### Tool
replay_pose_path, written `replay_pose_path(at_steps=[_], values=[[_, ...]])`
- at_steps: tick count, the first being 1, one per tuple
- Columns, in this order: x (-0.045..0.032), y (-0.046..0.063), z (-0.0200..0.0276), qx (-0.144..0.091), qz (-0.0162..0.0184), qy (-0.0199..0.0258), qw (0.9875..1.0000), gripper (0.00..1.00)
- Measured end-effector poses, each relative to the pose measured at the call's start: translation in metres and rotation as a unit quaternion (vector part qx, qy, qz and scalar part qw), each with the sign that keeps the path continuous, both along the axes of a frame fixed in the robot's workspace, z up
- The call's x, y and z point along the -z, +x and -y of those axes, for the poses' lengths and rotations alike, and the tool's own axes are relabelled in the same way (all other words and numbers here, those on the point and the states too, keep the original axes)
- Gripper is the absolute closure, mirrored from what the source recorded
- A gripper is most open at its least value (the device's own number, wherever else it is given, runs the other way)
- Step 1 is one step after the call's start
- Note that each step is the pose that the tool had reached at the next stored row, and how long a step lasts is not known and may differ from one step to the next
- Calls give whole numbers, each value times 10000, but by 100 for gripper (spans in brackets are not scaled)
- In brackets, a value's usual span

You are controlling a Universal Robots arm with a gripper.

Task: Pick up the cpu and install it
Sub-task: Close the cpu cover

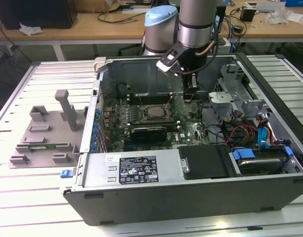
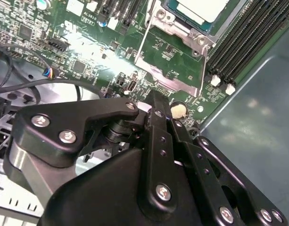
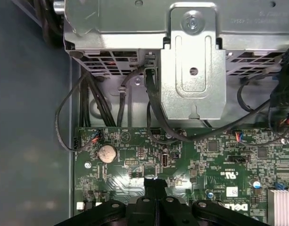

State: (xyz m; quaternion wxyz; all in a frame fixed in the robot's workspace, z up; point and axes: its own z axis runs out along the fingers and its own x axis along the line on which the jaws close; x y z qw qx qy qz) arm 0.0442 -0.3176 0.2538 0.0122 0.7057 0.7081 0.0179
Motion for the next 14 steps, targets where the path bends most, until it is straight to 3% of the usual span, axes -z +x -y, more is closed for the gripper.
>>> replay_pose_path(at_steps=[2, 6, 10, 14], values=[[50, 0, 0, -1, 0, 24, 10000, 89], [52, -5, 0, 1, -1, 25, 10000, 89], [53, -67, 0, 0, 0, 65, 10000, 89], [52, -133, 0, -1, -1, 217, 9998, 89]])
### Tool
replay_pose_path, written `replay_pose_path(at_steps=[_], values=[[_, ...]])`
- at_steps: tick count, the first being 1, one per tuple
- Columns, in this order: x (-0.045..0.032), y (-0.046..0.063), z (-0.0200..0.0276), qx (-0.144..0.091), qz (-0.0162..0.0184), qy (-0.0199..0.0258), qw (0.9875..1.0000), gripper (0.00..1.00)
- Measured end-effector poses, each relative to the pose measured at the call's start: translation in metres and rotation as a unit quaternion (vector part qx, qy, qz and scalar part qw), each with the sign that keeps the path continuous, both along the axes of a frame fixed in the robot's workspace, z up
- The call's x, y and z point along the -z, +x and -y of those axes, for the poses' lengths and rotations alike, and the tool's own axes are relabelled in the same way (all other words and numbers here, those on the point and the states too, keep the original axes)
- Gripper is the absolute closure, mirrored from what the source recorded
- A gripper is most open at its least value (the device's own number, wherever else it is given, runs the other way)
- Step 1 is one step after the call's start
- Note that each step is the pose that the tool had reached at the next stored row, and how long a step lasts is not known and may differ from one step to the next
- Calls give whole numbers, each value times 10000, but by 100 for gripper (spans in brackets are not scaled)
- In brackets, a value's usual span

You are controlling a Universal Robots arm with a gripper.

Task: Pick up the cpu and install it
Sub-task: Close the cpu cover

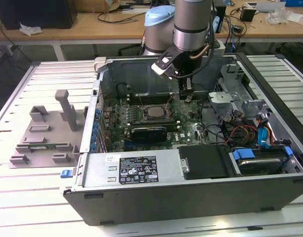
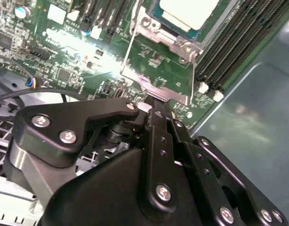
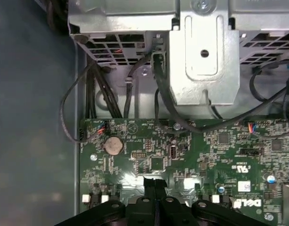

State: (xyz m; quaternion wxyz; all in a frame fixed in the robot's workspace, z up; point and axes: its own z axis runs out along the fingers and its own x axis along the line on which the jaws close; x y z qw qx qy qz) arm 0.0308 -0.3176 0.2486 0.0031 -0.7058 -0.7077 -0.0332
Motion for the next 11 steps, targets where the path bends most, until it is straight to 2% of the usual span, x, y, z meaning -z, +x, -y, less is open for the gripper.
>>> replay_pose_path(at_steps=[5, 11], values=[[1, -146, 0, 1, 6, 72, 10000, 89], [1, -245, 0, 1, 6, 85, 10000, 89]])
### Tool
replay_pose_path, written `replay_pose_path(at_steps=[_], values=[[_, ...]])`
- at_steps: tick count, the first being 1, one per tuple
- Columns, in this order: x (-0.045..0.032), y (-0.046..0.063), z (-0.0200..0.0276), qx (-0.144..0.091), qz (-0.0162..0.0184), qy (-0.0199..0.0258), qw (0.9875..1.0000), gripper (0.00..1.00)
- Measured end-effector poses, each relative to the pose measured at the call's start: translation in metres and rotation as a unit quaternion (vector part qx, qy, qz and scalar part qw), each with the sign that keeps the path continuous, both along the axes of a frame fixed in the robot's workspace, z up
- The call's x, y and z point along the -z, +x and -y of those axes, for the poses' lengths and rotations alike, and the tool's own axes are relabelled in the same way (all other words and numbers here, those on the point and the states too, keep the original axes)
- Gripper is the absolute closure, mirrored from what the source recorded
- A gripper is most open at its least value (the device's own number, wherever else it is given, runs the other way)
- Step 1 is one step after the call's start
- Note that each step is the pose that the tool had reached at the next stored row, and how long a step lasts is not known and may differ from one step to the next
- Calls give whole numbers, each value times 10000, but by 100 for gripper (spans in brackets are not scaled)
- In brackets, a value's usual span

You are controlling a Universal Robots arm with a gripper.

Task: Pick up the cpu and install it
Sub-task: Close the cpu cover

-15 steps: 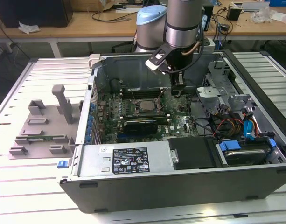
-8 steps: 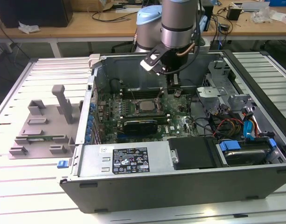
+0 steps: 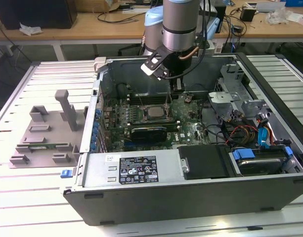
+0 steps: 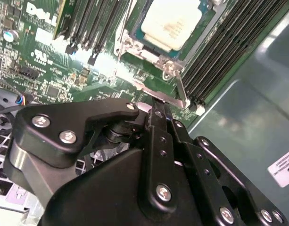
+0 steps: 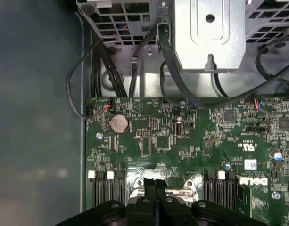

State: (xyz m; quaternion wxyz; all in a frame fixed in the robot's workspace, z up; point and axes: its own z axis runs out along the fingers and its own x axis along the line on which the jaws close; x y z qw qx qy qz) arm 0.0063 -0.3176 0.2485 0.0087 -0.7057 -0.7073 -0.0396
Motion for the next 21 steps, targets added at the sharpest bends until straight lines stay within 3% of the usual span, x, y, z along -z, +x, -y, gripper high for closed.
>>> replay_pose_path(at_steps=[17, 21], values=[[25, -155, 1, 1, -1, 9, 10000, 89], [61, -191, 7, 7, -7, -24, 10000, 89]])
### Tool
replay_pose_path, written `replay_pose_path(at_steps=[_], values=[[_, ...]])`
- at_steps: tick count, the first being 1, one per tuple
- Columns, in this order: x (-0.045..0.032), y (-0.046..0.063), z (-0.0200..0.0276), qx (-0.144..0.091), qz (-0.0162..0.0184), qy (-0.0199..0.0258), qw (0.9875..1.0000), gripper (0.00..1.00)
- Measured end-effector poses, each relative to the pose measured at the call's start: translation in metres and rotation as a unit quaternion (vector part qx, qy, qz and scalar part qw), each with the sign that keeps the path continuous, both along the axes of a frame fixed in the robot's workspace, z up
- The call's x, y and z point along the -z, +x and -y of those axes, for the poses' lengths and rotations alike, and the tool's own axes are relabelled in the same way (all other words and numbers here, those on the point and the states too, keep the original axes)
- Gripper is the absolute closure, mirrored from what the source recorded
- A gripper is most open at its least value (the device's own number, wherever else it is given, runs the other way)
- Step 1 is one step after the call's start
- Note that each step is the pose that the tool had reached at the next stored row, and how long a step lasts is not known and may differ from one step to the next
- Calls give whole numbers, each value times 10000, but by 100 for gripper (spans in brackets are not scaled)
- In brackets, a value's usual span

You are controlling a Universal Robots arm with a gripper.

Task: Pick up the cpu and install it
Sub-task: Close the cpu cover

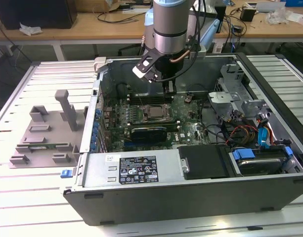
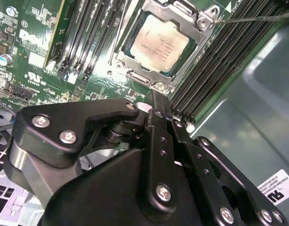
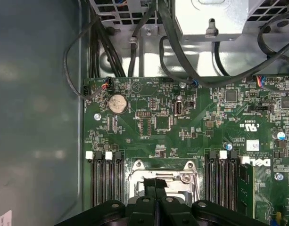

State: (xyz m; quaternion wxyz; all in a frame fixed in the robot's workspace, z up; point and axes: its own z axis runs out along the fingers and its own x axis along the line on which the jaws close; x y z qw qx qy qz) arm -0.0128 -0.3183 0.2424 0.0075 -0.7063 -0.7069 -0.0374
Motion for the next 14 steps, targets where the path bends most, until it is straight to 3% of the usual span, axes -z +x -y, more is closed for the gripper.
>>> replay_pose_path(at_steps=[3, 5, 7, 14], values=[[0, 0, 0, 1, 0, -5, 10000, 89], [1, -1, -1, 2, -24, -114, 9999, 89], [4, -1, 0, 1, -68, -304, 9995, 89], [21, -62, 0, 0, -67, -309, 9995, 89]])
